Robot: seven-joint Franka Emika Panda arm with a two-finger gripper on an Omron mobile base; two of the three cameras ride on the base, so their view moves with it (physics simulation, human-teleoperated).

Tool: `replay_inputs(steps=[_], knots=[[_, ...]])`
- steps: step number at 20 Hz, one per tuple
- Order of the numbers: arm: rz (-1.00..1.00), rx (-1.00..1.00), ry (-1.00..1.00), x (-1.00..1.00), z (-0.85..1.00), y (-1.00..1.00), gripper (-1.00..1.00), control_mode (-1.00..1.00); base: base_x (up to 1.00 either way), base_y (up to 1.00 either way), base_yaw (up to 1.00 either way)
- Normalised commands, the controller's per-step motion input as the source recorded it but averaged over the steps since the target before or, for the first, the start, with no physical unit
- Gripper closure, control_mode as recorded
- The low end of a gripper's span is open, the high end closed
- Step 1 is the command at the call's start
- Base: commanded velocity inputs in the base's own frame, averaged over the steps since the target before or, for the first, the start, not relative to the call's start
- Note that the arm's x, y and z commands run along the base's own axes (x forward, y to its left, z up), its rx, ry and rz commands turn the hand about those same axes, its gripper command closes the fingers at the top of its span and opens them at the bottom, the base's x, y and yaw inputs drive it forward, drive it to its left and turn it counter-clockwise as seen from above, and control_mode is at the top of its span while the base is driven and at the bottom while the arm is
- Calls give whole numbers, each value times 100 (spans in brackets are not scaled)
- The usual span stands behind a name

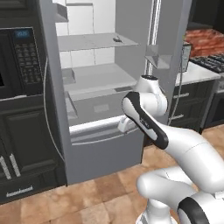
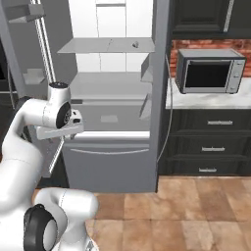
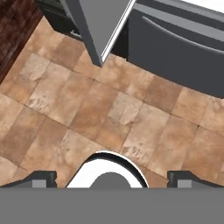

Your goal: Gather the lemon wedge and tomato from the fridge and place them on a tray on the dining counter. Then gather the fishs from the fridge and place them on the other tray.

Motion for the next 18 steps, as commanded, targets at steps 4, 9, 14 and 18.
replay_inputs(steps=[4, 9, 14, 18], knots=[[0, 0, 0, 0, 0, 0, -100, 100, 75, 27, -1], [0, 0, 0, 0, 0, 0, -100, 100, 64, 14, 0], [0, 0, 0, 0, 0, 0, -100, 100, 49, 7, 0], [0, 0, 0, 0, 0, 0, -100, 100, 50, 0, 0]])
